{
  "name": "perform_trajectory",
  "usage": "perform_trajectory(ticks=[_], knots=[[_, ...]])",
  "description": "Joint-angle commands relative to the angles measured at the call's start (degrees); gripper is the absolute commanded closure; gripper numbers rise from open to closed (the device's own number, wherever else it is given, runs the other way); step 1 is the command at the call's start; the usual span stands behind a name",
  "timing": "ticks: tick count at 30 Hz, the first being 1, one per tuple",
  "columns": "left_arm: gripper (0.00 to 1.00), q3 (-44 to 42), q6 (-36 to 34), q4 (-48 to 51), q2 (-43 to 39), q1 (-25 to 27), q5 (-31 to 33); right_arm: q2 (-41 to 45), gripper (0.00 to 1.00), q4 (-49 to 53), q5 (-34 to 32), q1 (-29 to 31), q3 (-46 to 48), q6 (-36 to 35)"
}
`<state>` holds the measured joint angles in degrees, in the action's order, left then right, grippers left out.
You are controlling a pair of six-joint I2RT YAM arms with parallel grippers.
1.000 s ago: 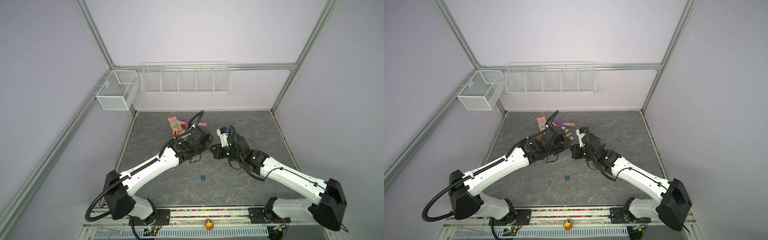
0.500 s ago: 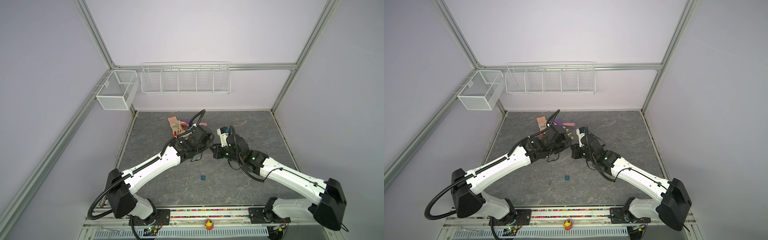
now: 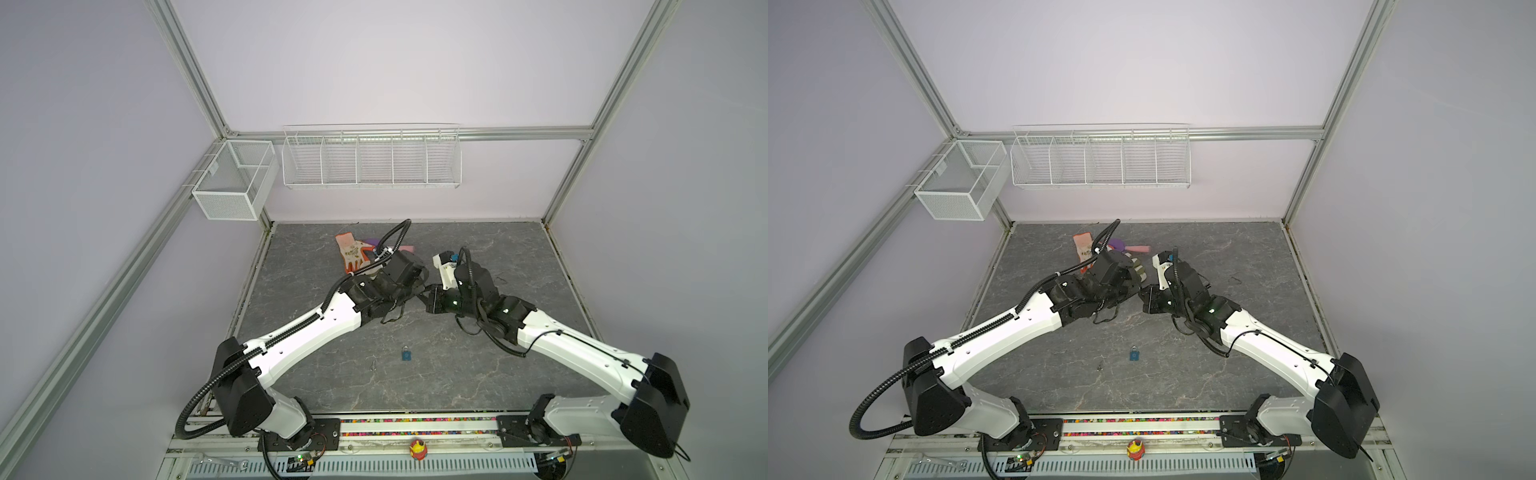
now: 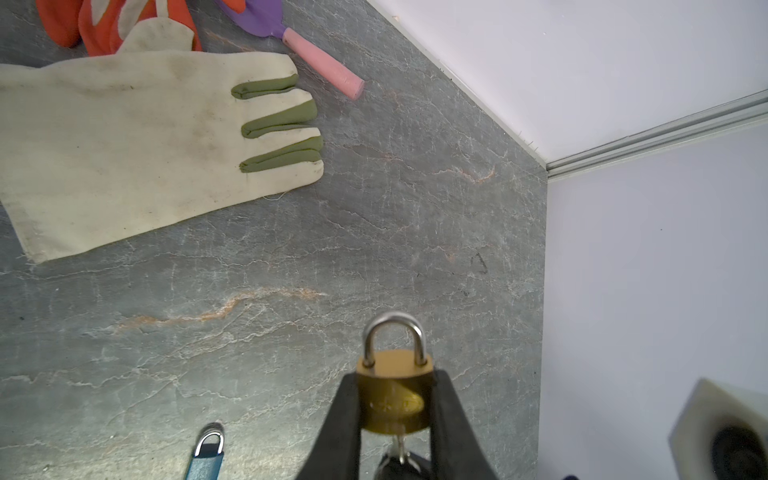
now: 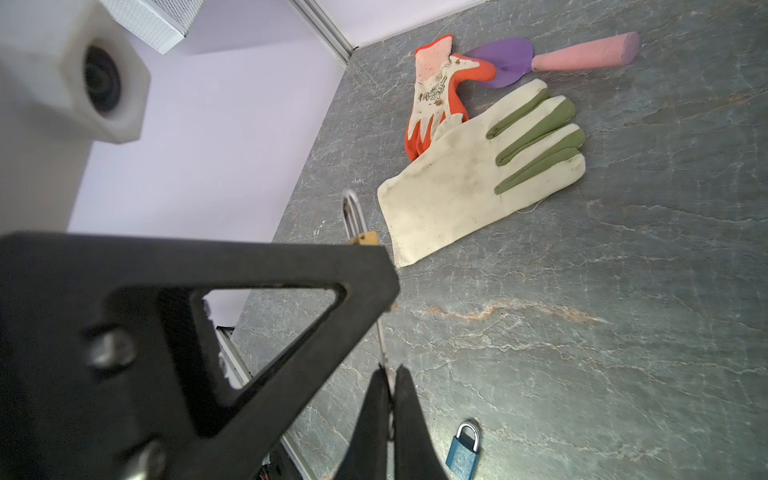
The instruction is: Unlock with the key
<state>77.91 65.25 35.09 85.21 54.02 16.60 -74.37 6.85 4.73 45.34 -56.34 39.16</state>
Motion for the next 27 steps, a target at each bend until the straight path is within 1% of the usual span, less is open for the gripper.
perform_trajectory(ticks=[1, 4, 8, 12, 15, 16, 18, 21, 24, 27], knots=[[1.0, 0.98, -0.88, 3.14, 1.57, 0.48, 0.59, 0.9, 0.94, -2.87, -0.03, 0.08, -2.51, 0.85], [1.0, 0.9, -0.68, 2.64, 1.78, 0.47, 0.77, 0.73, 0.94, -6.51, -0.89, 0.64, 0.23, 2.29], [1.0, 0.84, 0.26, 0.85, 1.17, 0.47, -0.46, -1.2, 0.94, -8.5, -2.85, 1.78, 1.06, 3.21], [1.0, 1.12, 0.04, 0.34, 0.87, 0.57, -0.76, -3.45, 0.94, -10.65, -1.41, 2.03, 0.97, 4.27], [1.0, 0.1, 0.04, 0.27, 0.49, 0.65, -0.8, -2.52, 0.94, -12.08, -2.1, 1.55, 1.26, 4.17], [1.0, -0.44, -0.15, 0.39, 0.3, 0.65, -0.55, -1.97, 0.94, -12.97, -1.66, 0.98, 1.48, 4.4], [1.0, -1.15, -1.05, 1.36, 0.13, 0.65, 0.48, -1.47, 0.94, -14.44, 1.46, -0.83, 1.55, 5.02], [1.0, -1.03, -2.46, 3.86, 0.61, 0.65, 2.3, -1.31, 0.94, -11.71, 3.75, -1.6, -0.63, 3.31], [1.0, -1.43, -2.59, 4.42, 0.65, 0.39, 4.04, -0.48, 0.94, -10.55, 3.32, -1.59, -0.77, 1.87], [1.0, -2.21, -2.68, 2.64, 0.22, -0.1, 4.5, 0.11, 0.94, -9.28, 2.9, -1.64, -1.16, 0.05]])
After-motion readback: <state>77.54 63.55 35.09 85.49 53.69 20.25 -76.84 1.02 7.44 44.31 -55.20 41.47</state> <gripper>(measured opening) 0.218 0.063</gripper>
